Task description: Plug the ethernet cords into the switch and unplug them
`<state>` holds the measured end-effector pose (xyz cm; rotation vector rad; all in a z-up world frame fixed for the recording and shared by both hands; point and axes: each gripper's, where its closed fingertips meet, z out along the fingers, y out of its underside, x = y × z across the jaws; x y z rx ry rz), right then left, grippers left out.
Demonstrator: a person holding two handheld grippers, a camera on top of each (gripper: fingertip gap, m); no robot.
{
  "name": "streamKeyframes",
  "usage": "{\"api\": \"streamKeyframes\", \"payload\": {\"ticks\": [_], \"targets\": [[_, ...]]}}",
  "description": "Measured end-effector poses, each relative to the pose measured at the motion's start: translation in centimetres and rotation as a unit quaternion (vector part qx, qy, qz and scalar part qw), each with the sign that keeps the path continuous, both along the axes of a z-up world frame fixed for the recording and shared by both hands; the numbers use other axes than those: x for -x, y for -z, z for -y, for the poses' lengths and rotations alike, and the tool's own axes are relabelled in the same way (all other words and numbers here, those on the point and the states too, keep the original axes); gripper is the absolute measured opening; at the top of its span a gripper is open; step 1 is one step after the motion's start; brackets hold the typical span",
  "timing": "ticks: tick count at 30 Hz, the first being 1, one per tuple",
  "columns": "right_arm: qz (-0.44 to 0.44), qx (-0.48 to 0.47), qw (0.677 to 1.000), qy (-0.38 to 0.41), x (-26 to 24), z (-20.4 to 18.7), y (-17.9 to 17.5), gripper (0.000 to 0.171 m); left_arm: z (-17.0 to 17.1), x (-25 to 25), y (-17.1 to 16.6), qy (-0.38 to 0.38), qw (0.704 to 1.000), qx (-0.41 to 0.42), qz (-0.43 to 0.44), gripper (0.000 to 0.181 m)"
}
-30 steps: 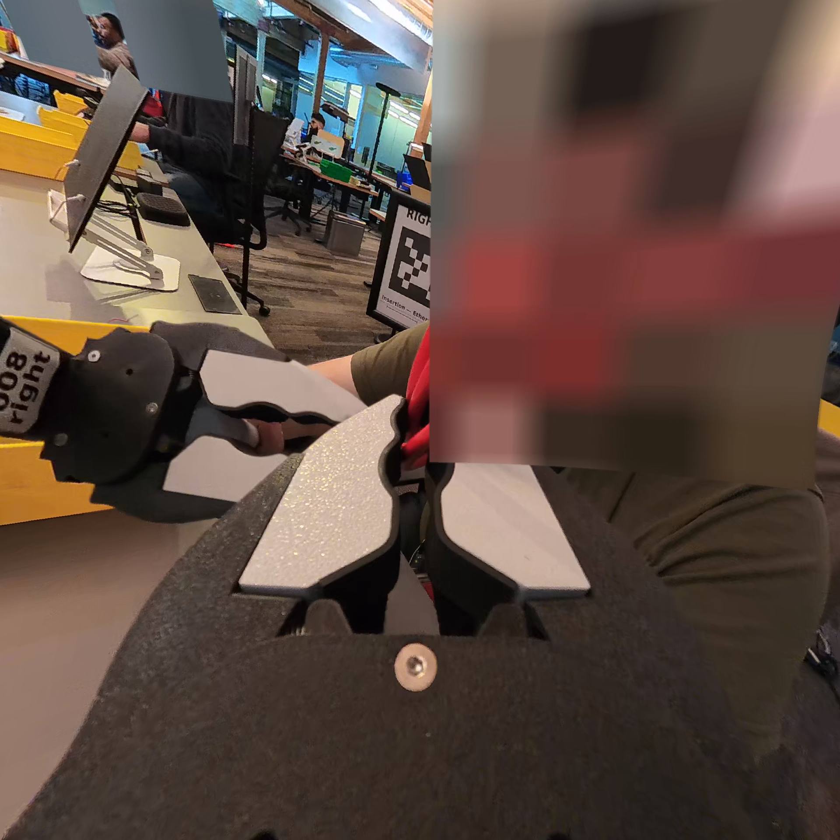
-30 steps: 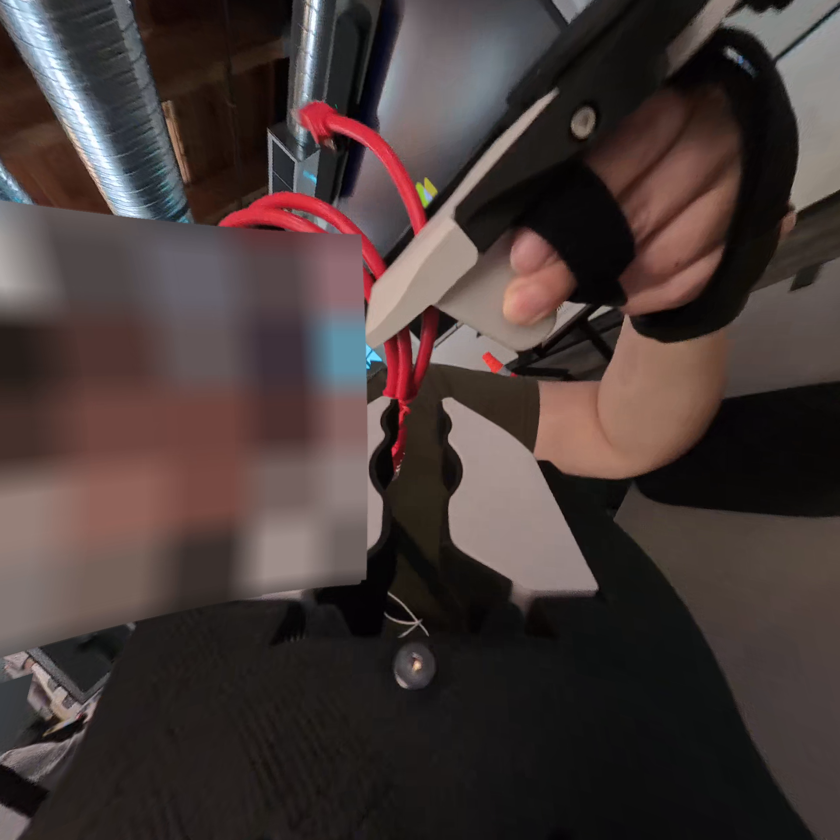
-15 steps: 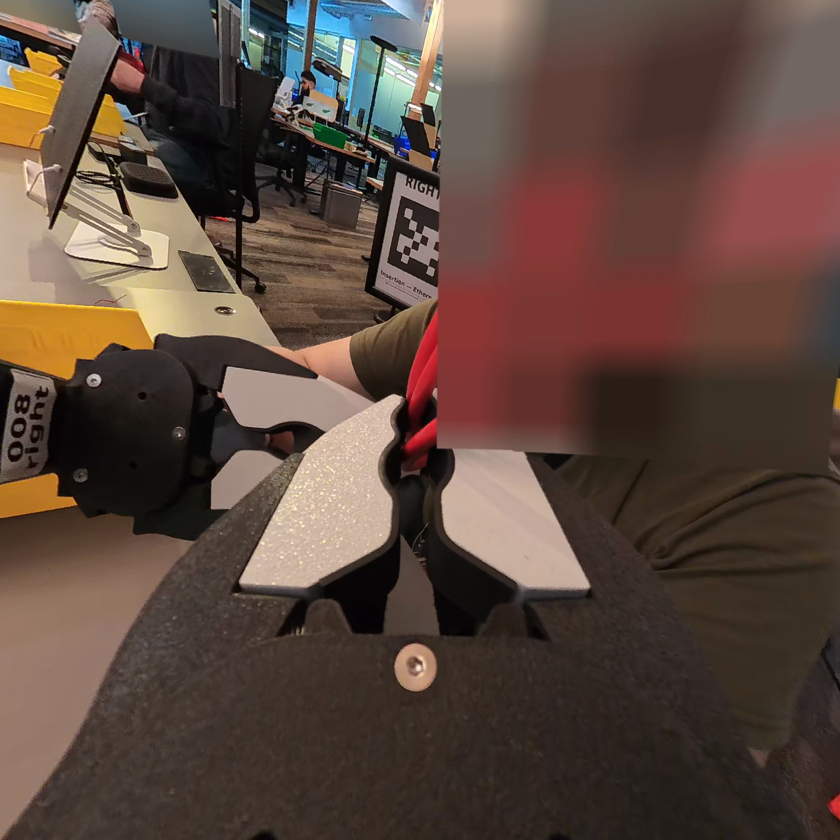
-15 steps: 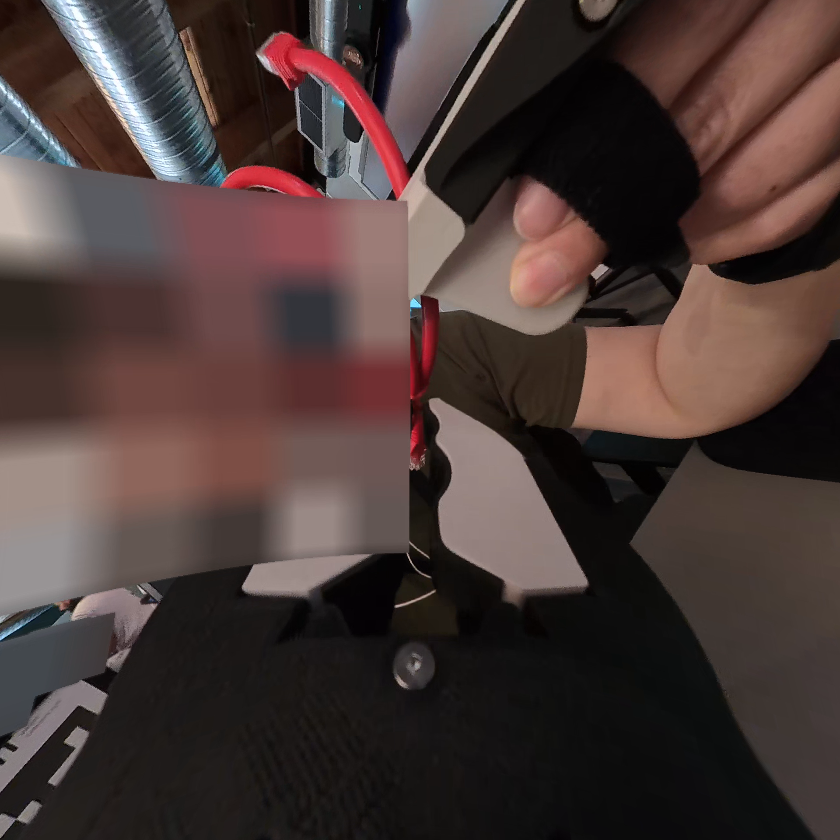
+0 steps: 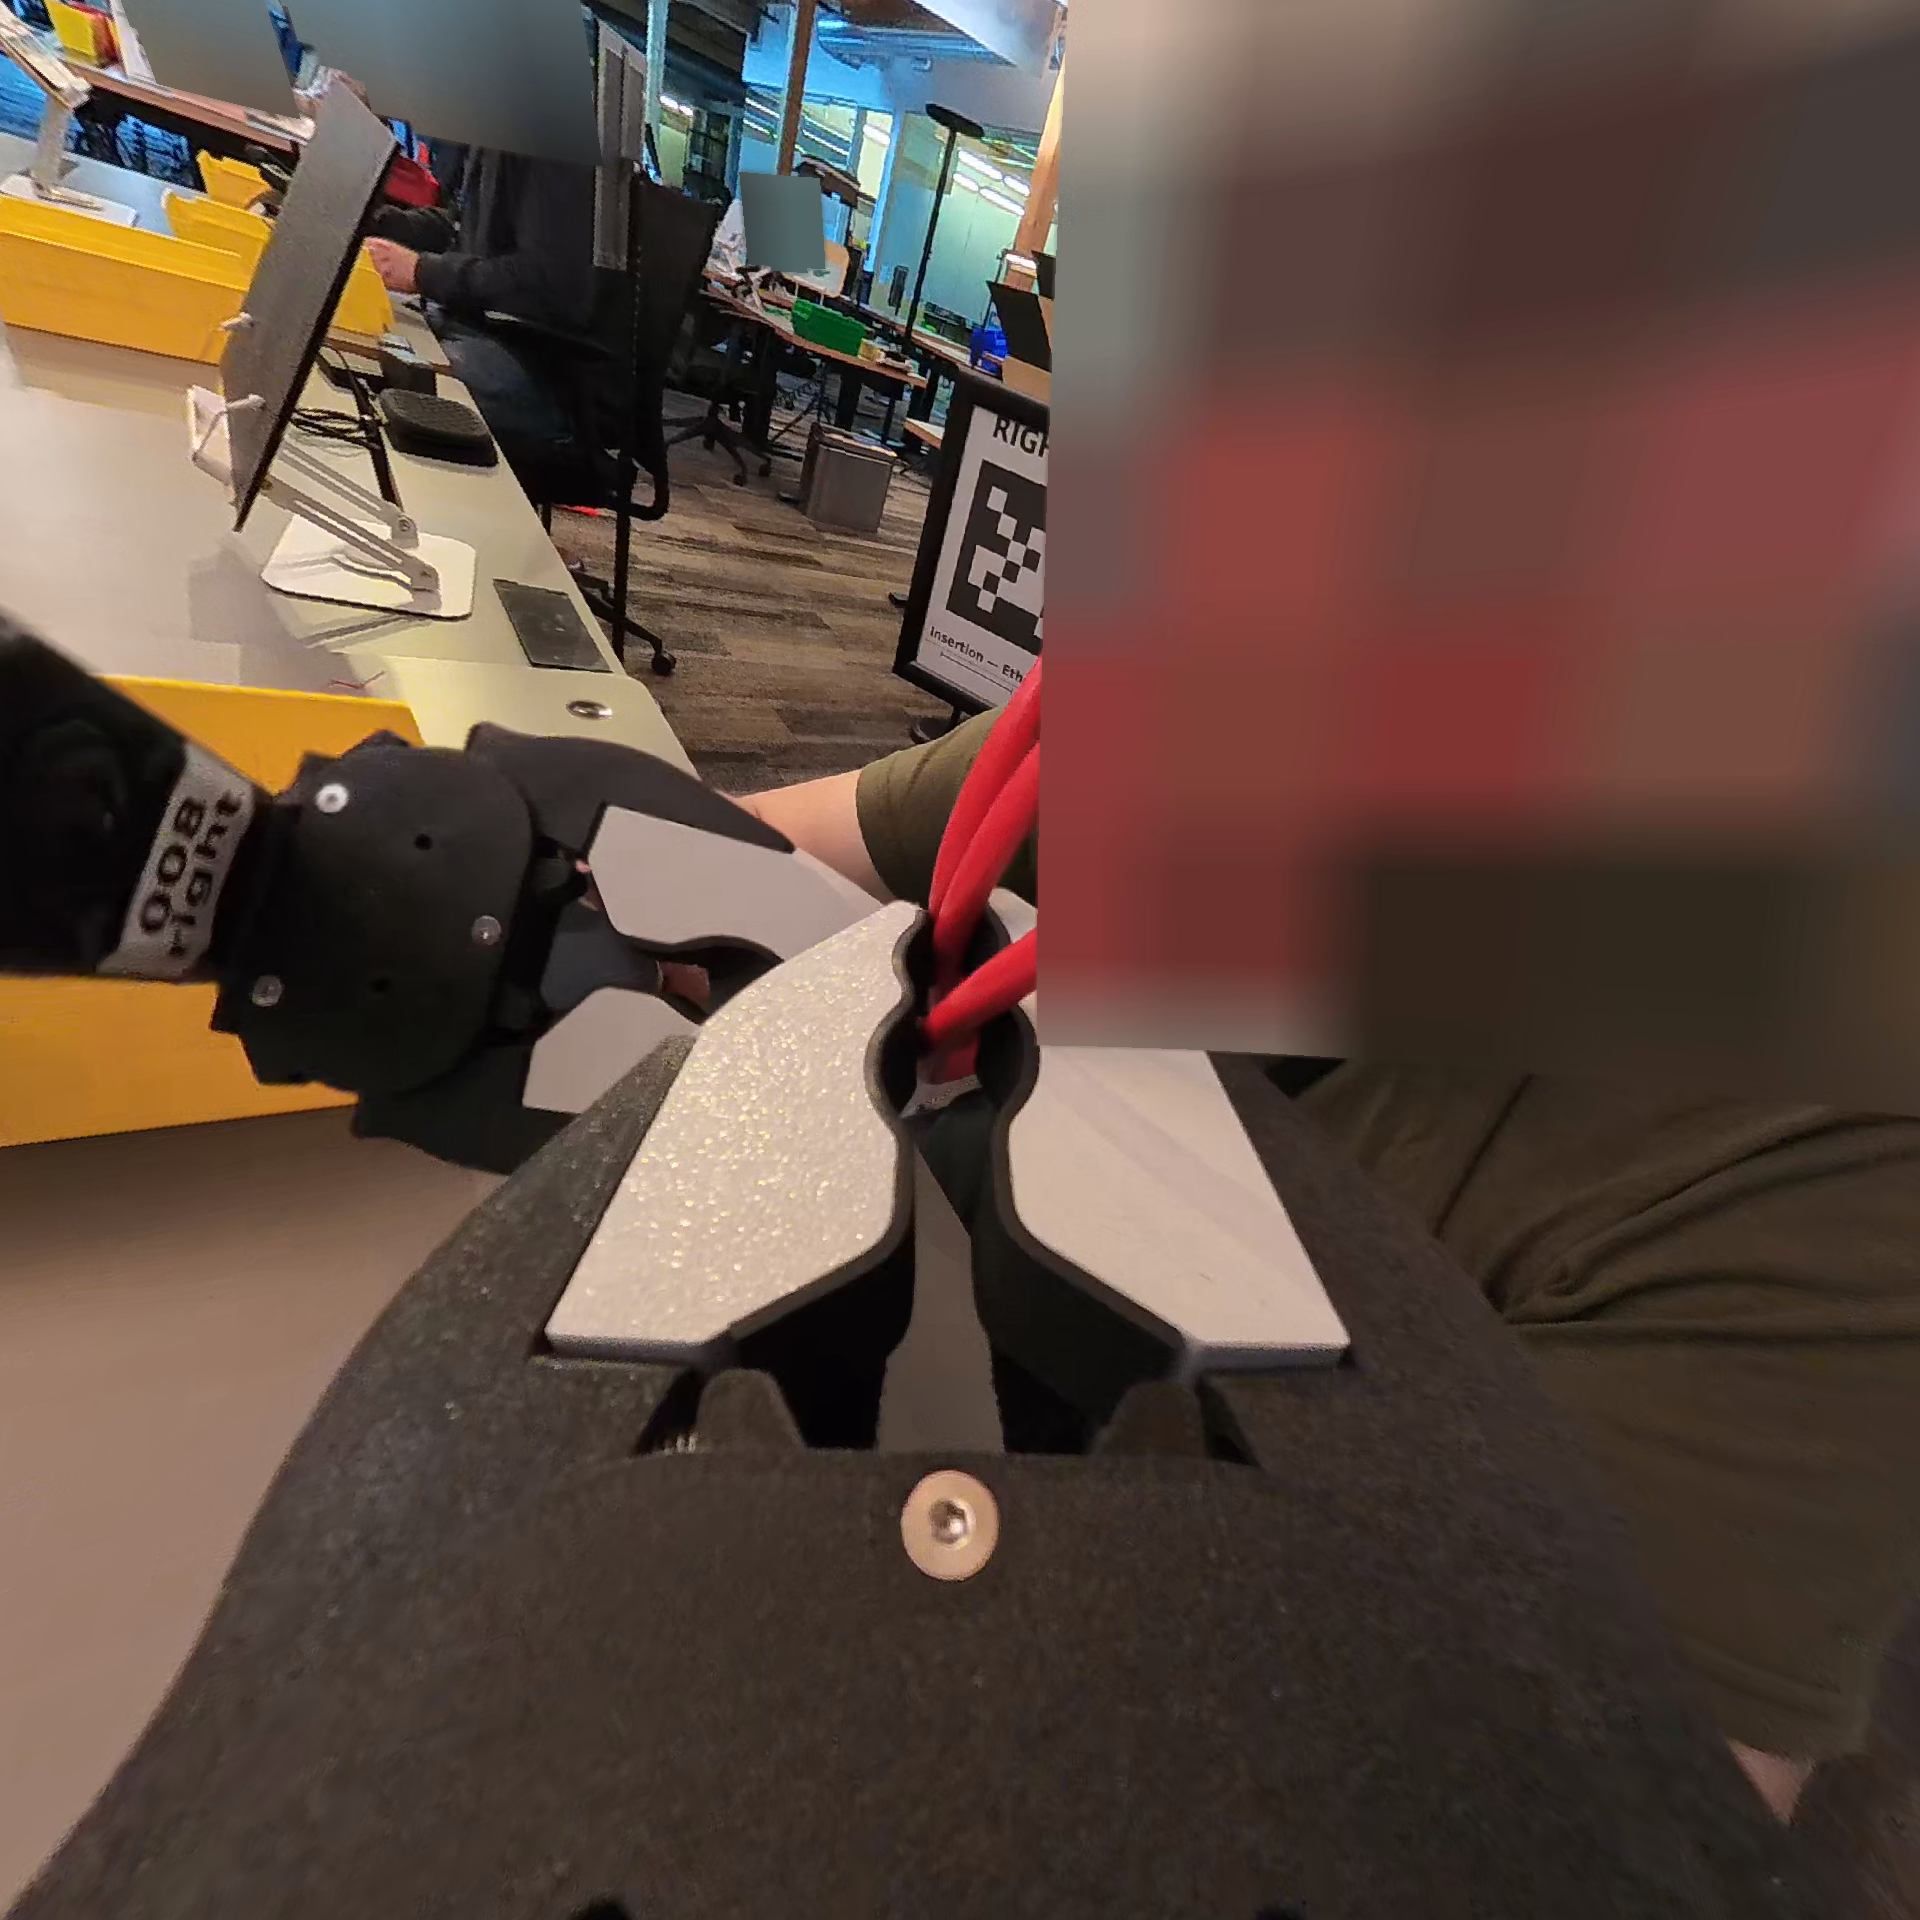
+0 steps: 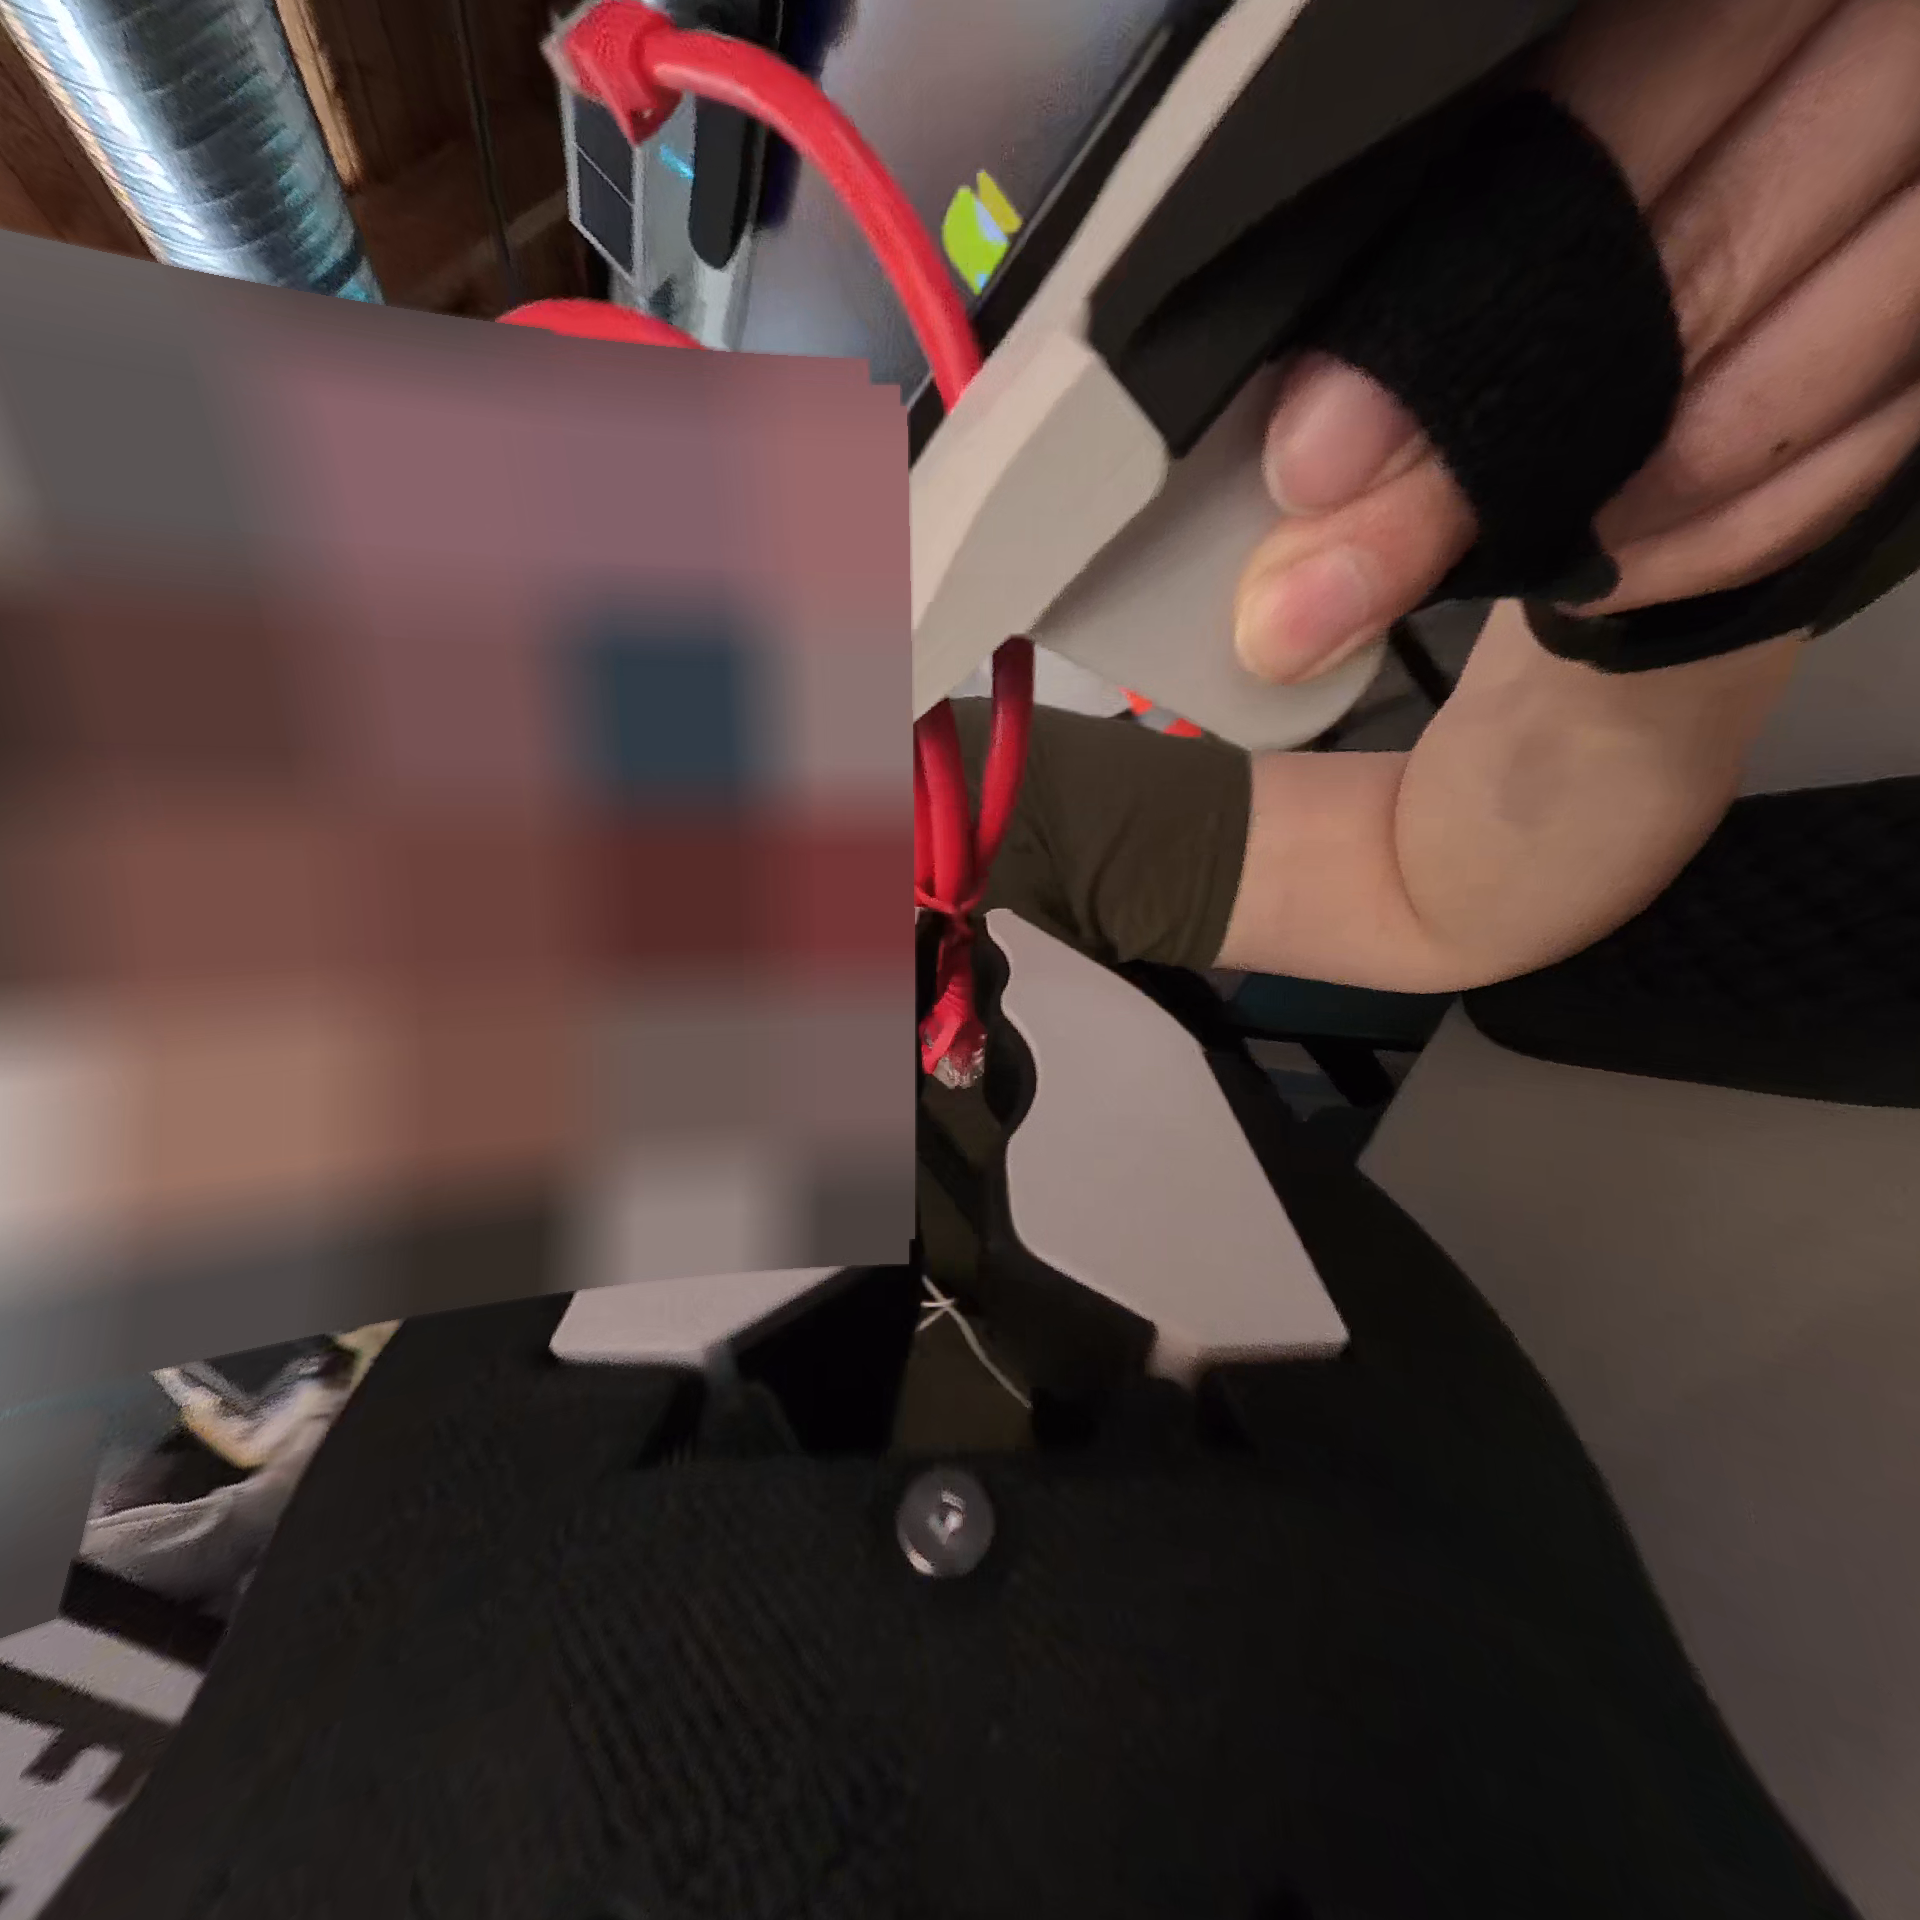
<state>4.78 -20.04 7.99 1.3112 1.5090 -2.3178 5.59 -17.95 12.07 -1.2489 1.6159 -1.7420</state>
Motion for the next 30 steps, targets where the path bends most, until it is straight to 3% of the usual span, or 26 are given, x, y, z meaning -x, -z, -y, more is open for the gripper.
{"api": "streamKeyframes", "payload": {"ticks": [4, 13, 23, 26, 30], "targets": [[-0.022, -0.048, 0.998, 0.031, -0.2, -0.1, -0.4, 0.010, 0.0, 0.1, -0.3, 0.002, 1.000, 0.007, 0.009, 0.006], [-0.013, -0.027, 0.999, -0.032, -1.3, 1.4, -0.2, 0.011, 1.5, -0.9, 0.2, 0.051, 0.998, 0.022, -0.003, 0.006], [-0.018, -0.108, 0.994, 0.017, -0.8, 0.7, 0.4, 0.005, 0.9, -0.9, 0.4, 0.033, 0.999, 0.016, -0.006, 0.006], [-0.028, -0.239, 0.963, 0.120, 0.1, -1.2, 0.8, 0.006, -0.6, -0.5, 0.3, -0.011, 1.000, 0.007, -0.004, 0.007], [-0.089, -0.420, 0.876, 0.218, 0.0, -2.6, -0.1, 0.006, -1.6, -0.1, -0.4, -0.034, 0.999, 0.032, 0.010, 0.007]]}}
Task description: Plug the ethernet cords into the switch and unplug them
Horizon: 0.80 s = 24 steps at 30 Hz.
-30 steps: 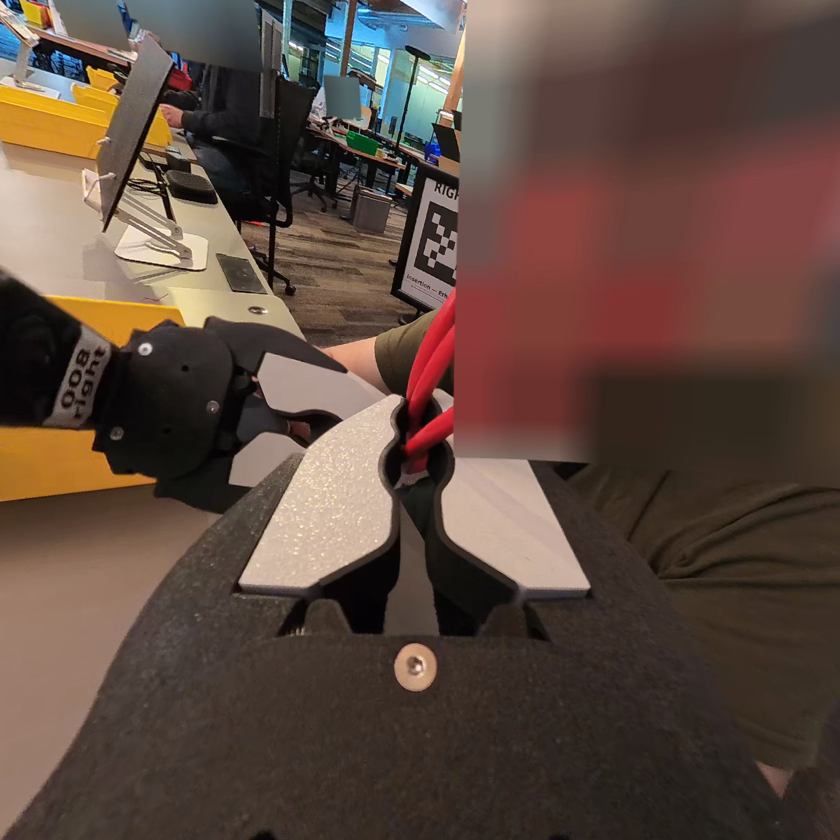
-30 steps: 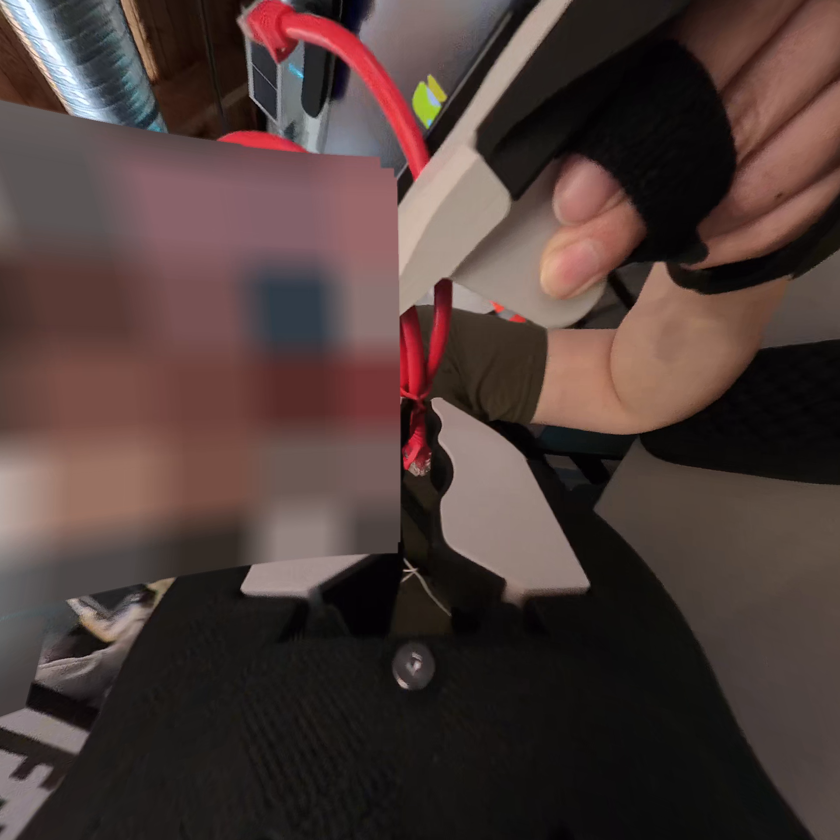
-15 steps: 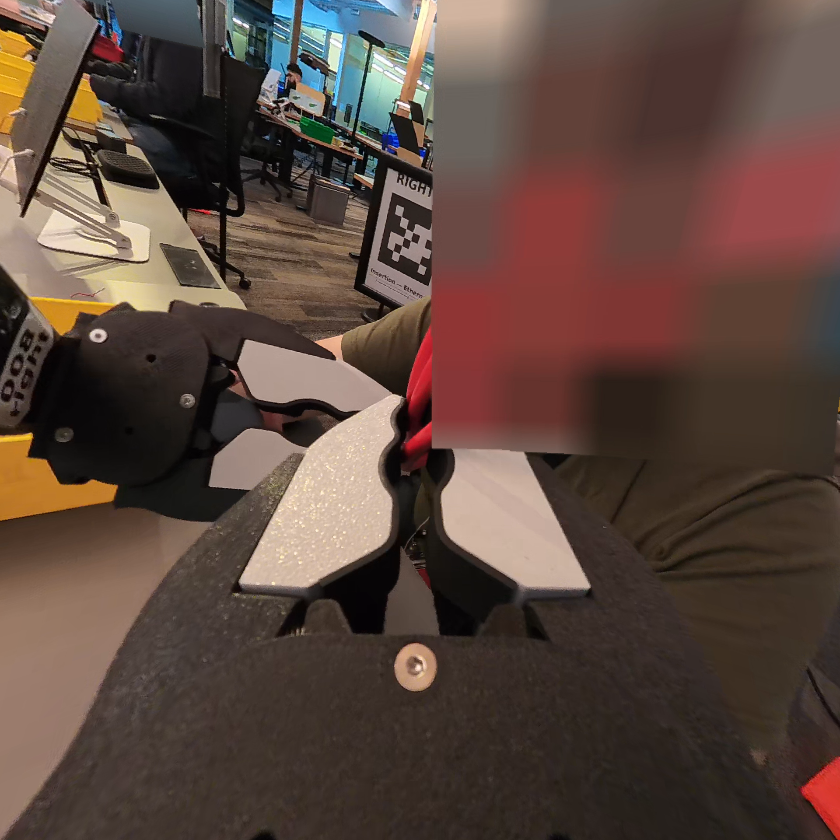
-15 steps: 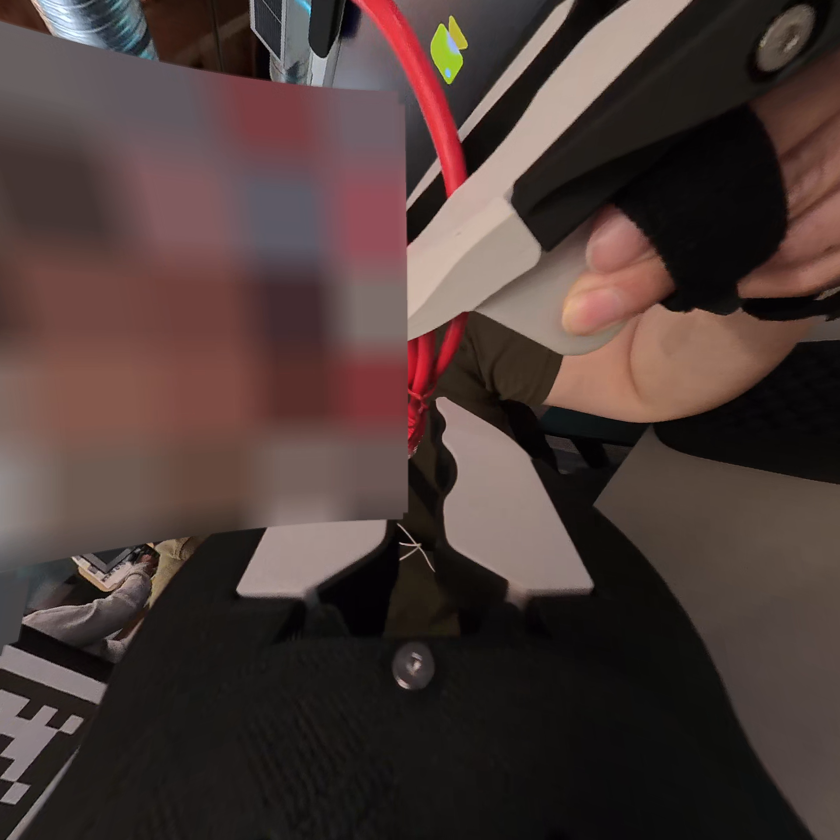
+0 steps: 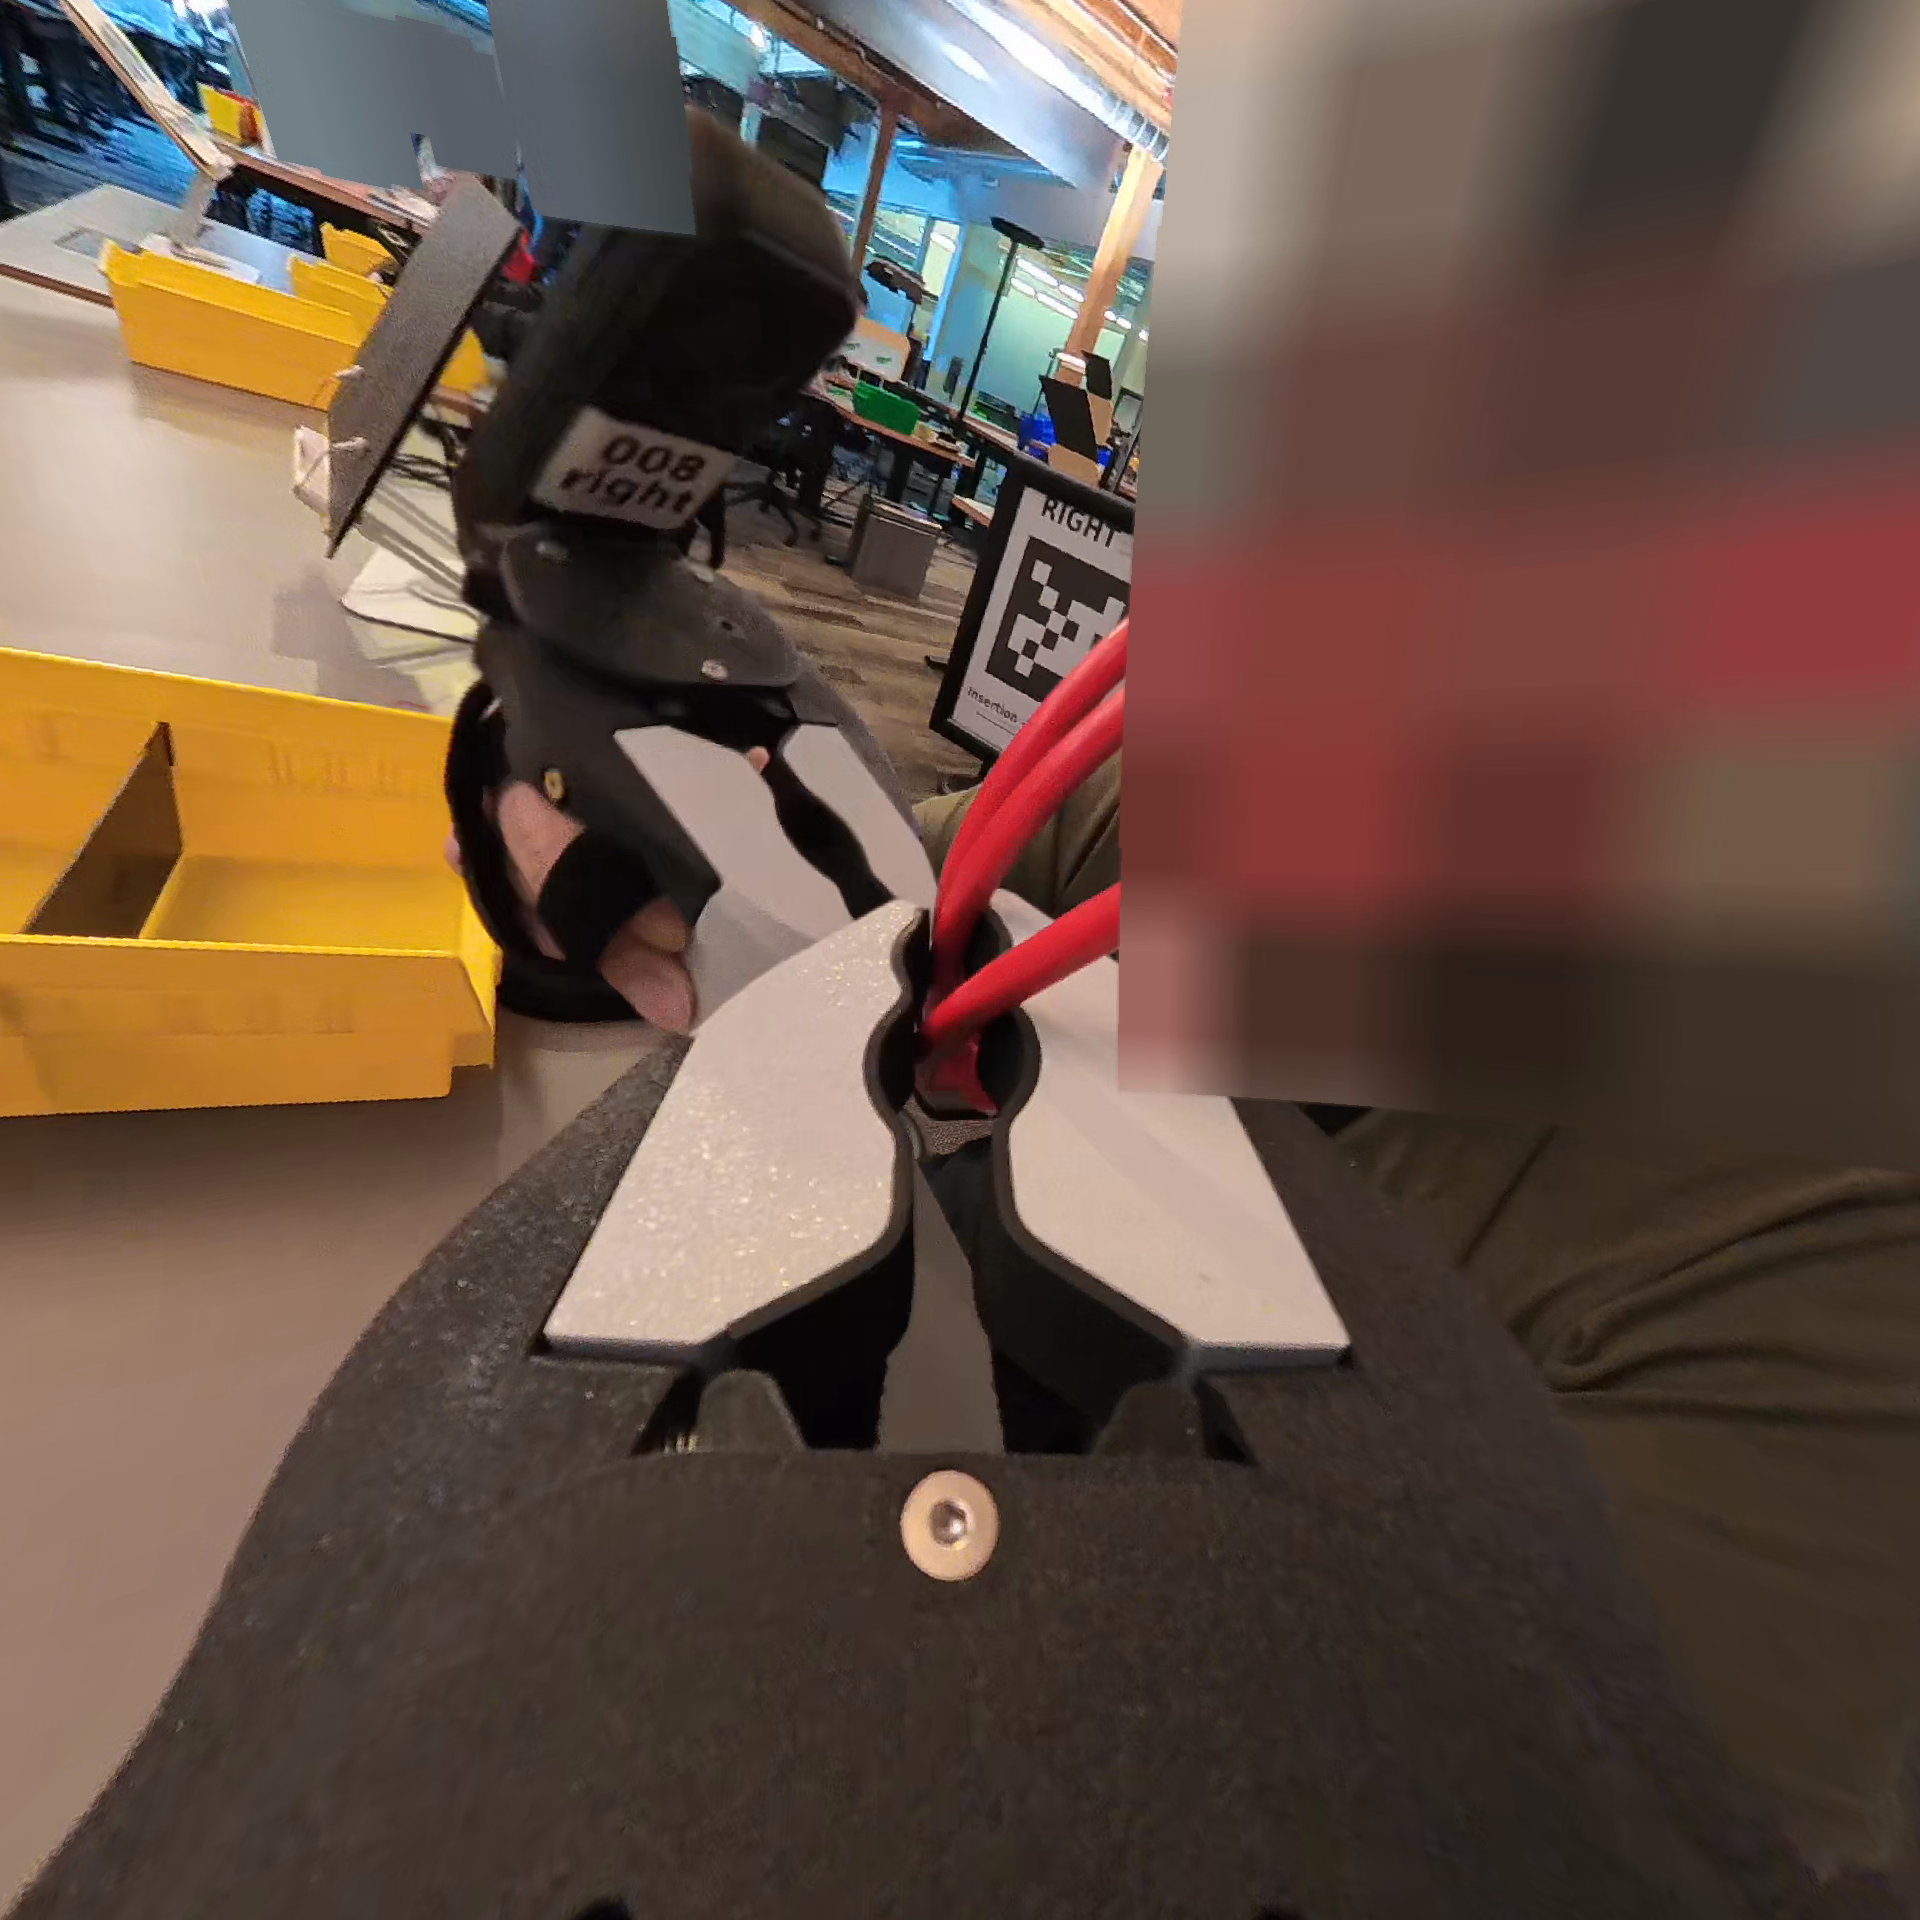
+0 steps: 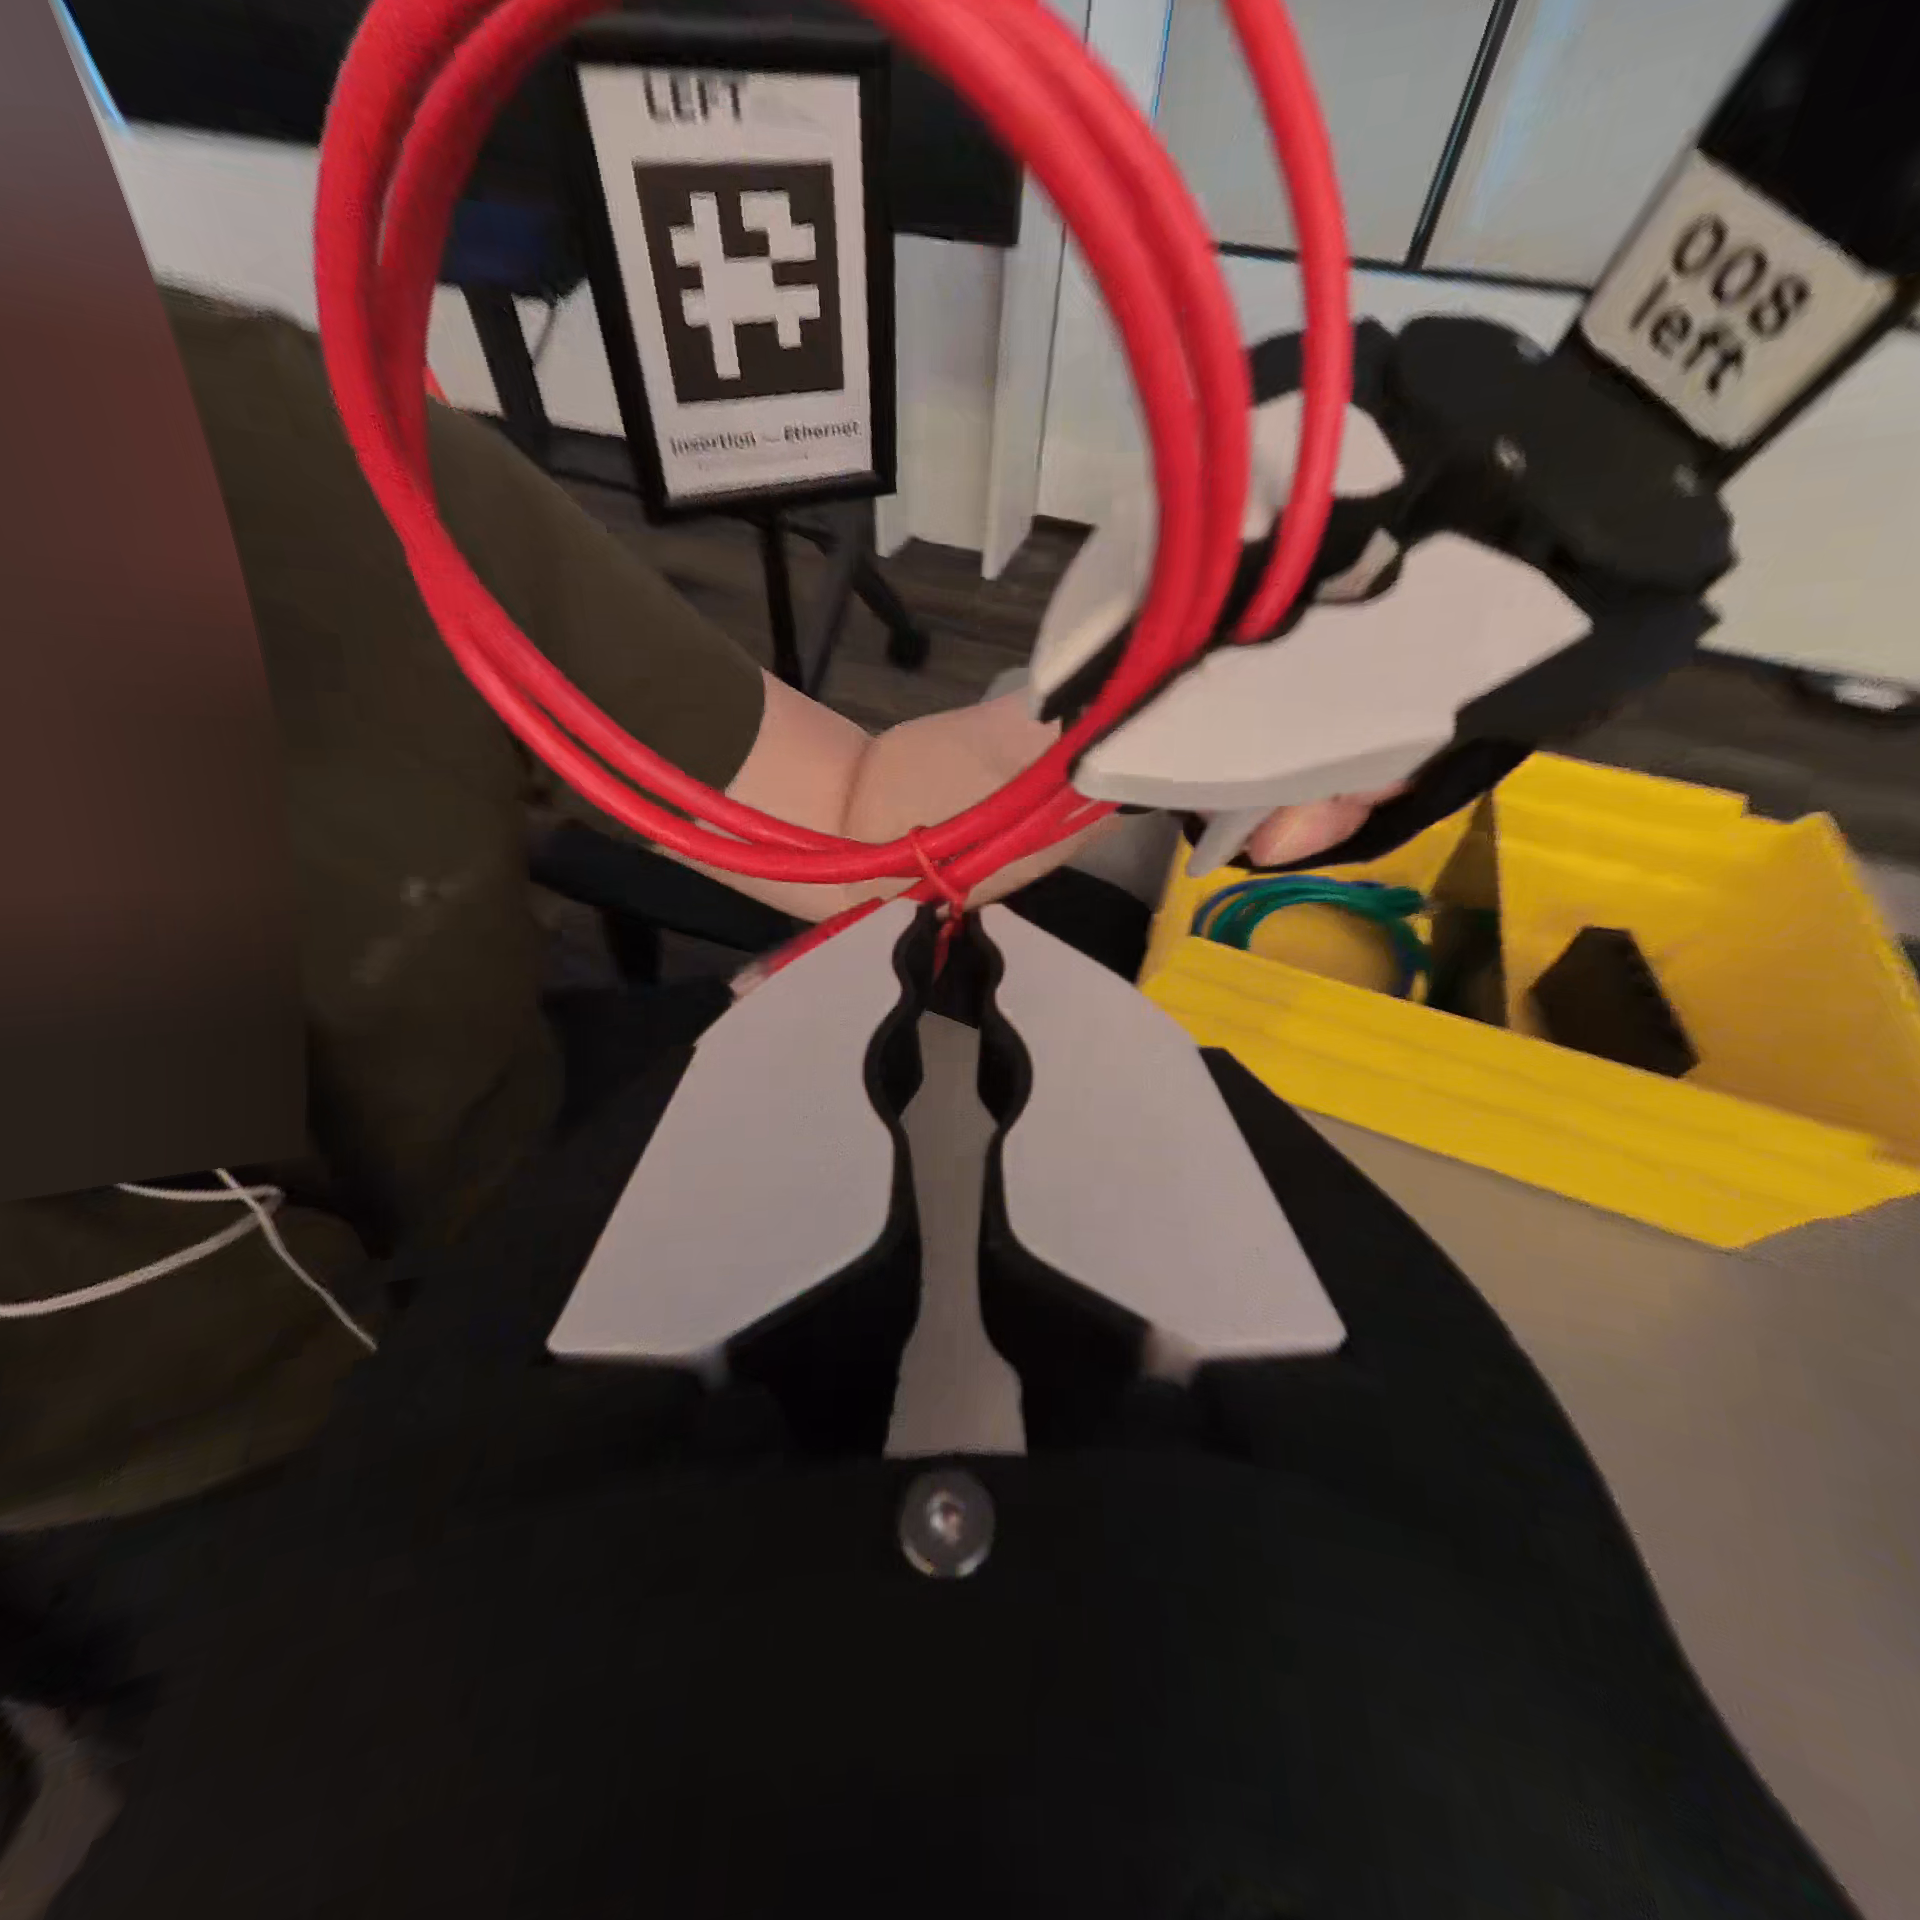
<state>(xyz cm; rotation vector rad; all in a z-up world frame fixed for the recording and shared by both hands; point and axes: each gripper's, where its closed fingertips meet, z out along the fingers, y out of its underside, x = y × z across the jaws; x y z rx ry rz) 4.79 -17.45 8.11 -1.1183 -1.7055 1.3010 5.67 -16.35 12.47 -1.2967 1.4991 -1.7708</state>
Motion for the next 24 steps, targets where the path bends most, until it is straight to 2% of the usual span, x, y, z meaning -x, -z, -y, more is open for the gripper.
{"api": "streamKeyframes", "payload": {"ticks": [4, 8, 13, 16, 18, 19, 21, 22, 24], "targets": [[-0.023, -0.100, 0.995, 0.013, 0.0, 0.1, 0.2, 0.004, 0.2, -0.7, 0.4, 0.019, 0.999, 0.026, -0.010, 0.006], [-0.064, -0.243, 0.963, 0.099, 0.4, -1.7, -0.6, 0.004, -1.6, -0.4, -0.3, -0.010, 0.998, 0.066, 0.015, 0.006], [-0.163, -0.435, 0.861, 0.206, 0.4, -2.9, -2.7, 0.004, -2.6, 0.2, -1.9, -0.024, 0.993, 0.098, 0.063, 0.006], [-0.216, -0.523, 0.783, 0.258, 0.1, -3.5, -3.3, 0.004, -3.2, 0.2, -2.1, -0.038, 0.991, 0.108, 0.072, 0.006], [-0.233, -0.537, 0.762, 0.278, 0.2, -3.8, -3.4, 0.005, -3.4, 0.3, -2.0, -0.040, 0.990, 0.111, 0.073, 0.006], [-0.237, -0.531, 0.764, 0.279, 0.3, -3.8, -3.3, 0.005, -3.4, 0.4, -1.9, -0.039, 0.991, 0.111, 0.070, 0.006], [-0.239, -0.488, 0.801, 0.252, 0.6, -3.5, -3.0, 0.005, -3.1, 0.6, -1.7, -0.029, 0.992, 0.104, 0.061, 0.006], [-0.241, -0.447, 0.831, 0.226, 0.5, -3.0, -2.9, 0.008, -2.7, 0.6, -1.7, -0.020, 0.993, 0.100, 0.061, 0.006], [-0.240, -0.323, 0.901, 0.162, 0.1, -2.1, -3.3, 0.024, -1.6, 1.0, -2.2, 0.013, 0.992, 0.102, 0.066, 0.006]]}}
